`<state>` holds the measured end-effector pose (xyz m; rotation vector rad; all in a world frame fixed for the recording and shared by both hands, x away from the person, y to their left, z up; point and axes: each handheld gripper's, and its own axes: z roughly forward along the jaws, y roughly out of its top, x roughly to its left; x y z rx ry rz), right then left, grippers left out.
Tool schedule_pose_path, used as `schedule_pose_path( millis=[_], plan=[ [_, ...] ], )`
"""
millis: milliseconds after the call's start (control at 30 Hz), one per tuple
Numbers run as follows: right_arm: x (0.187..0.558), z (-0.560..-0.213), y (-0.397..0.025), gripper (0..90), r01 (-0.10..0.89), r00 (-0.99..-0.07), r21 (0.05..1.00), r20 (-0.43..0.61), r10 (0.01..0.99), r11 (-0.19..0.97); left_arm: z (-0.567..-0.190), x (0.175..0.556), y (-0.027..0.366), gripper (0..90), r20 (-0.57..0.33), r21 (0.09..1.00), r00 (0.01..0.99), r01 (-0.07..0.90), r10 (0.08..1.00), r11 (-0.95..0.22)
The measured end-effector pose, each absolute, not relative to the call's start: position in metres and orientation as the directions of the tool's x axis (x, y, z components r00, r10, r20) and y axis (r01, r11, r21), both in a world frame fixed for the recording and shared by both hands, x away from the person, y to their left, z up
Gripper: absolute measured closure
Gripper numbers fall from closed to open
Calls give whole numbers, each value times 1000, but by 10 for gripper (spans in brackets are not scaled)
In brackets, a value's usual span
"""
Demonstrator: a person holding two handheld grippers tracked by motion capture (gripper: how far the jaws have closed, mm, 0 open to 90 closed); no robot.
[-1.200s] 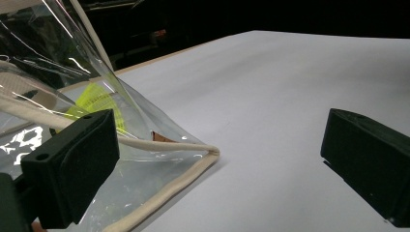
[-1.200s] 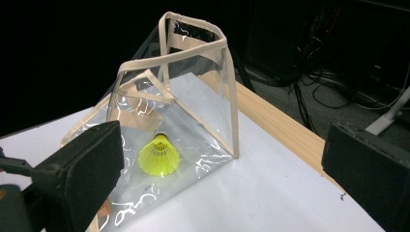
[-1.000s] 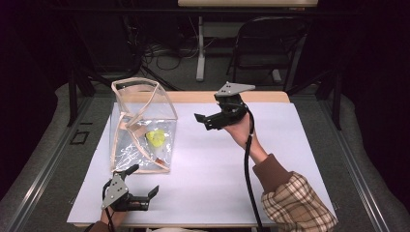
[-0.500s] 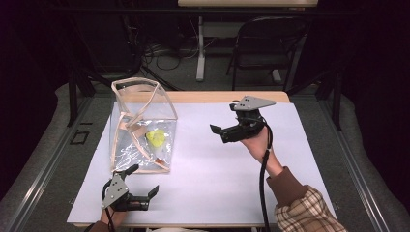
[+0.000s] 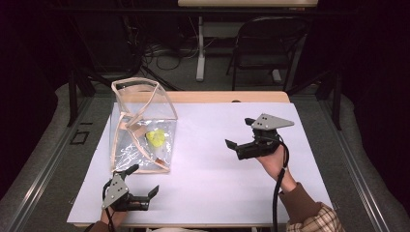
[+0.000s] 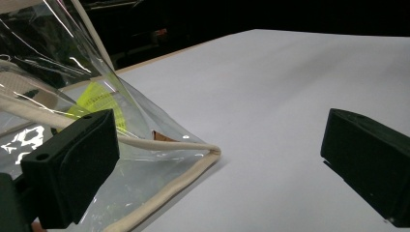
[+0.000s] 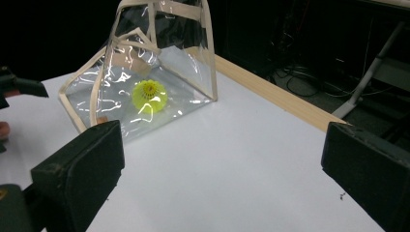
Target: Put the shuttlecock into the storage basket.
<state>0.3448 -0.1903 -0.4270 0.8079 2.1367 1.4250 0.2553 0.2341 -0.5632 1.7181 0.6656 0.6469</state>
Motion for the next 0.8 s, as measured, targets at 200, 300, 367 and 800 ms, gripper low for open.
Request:
schedule_pose_path(
  millis=[200, 300, 367, 800],
  plan=[
    [332, -439, -200, 9, 215, -721, 929, -56, 690, 301, -563, 255, 234, 1, 86, 971, 690, 103, 718, -216],
    [327, -444, -205, 10, 219, -718, 929, -53, 694, 299, -563, 255, 234, 1, 84, 971, 689, 104, 719, -214],
    [323, -447, -207, 10, 217, -714, 930, -57, 697, 298, -563, 255, 234, 1, 86, 971, 690, 104, 719, -215],
    [301, -470, -218, 9, 197, -709, 930, -82, 700, 309, -563, 255, 234, 1, 87, 971, 690, 103, 718, -217]
  ],
)
